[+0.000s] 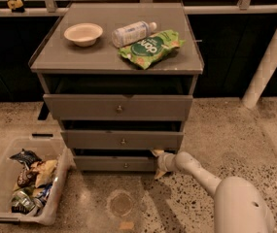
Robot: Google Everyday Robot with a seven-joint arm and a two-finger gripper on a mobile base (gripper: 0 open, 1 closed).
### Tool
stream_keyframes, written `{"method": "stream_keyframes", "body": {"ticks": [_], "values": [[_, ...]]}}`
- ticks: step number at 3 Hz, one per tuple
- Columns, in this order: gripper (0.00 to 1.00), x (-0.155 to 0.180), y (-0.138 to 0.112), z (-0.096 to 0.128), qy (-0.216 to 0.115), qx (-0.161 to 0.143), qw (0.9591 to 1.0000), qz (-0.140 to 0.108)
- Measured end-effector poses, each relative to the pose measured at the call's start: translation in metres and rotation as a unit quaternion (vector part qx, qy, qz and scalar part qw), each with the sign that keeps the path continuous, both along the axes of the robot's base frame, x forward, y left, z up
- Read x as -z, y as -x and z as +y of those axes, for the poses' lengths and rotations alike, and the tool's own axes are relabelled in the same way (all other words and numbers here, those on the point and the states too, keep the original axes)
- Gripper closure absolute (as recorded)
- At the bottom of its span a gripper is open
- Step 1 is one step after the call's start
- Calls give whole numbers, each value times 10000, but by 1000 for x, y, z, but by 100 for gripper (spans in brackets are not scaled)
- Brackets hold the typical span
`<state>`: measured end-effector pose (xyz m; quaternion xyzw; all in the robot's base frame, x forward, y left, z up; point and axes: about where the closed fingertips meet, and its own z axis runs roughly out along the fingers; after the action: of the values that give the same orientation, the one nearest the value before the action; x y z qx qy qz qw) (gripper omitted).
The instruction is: Open bottom drawer
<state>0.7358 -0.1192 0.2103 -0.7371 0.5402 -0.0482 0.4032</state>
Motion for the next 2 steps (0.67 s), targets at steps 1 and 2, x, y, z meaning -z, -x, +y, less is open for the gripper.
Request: {"method": "stream_keyframes", "body": {"ticks": [1, 2], "values": [[0, 1, -2, 2, 134, 10, 9999, 19], [0, 3, -2, 2, 134, 10, 9999, 19]]}}
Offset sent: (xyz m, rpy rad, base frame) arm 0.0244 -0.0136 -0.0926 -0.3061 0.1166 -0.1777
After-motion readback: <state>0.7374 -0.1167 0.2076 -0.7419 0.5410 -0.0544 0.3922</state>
